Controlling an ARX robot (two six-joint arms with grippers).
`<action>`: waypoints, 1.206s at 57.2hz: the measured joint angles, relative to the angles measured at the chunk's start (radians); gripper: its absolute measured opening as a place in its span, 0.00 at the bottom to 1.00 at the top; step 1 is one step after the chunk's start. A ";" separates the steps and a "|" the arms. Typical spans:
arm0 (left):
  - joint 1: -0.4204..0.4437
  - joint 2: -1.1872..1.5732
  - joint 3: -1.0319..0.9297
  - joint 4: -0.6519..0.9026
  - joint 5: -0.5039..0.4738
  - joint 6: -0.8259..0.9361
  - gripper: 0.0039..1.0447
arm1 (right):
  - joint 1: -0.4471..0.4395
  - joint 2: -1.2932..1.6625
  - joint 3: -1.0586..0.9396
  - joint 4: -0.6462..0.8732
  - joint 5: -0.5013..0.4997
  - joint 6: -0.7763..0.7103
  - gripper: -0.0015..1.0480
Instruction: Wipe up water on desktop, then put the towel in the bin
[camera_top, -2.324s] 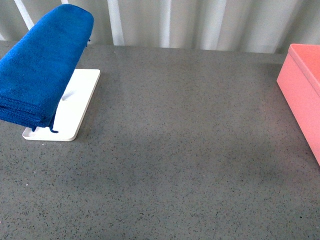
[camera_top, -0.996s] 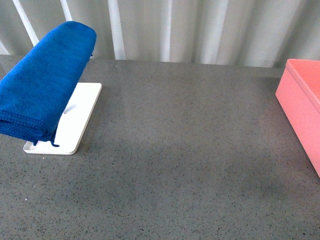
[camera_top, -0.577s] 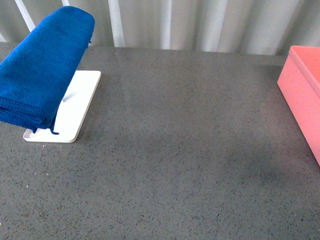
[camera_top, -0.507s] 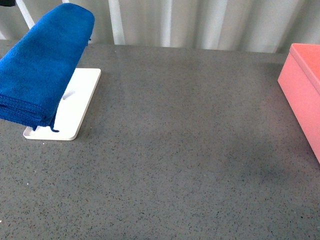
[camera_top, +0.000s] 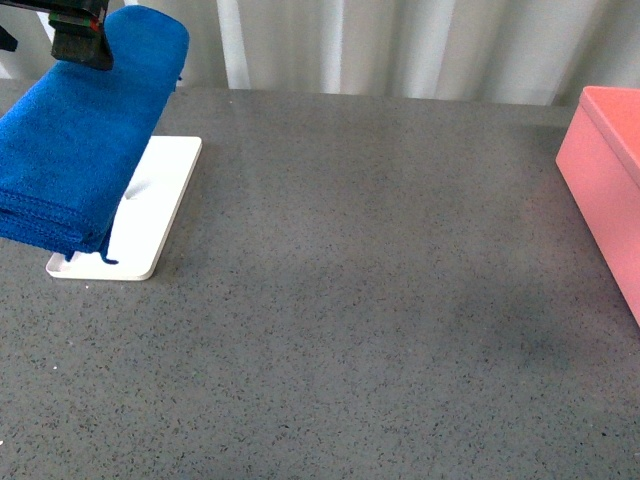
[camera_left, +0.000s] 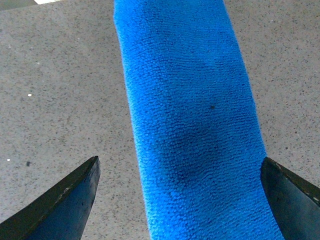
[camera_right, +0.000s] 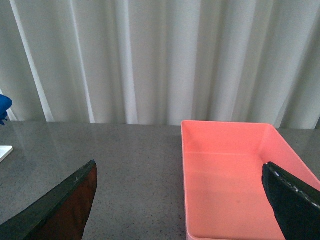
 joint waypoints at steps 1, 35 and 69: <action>-0.002 0.008 0.006 0.000 0.000 -0.005 0.94 | 0.000 0.000 0.000 0.000 0.000 0.000 0.93; -0.024 0.100 0.042 0.031 -0.044 -0.069 0.94 | 0.000 0.000 0.000 0.000 0.000 0.000 0.93; -0.045 0.084 0.043 -0.034 -0.047 -0.128 0.29 | 0.000 0.000 0.000 0.000 0.000 0.000 0.93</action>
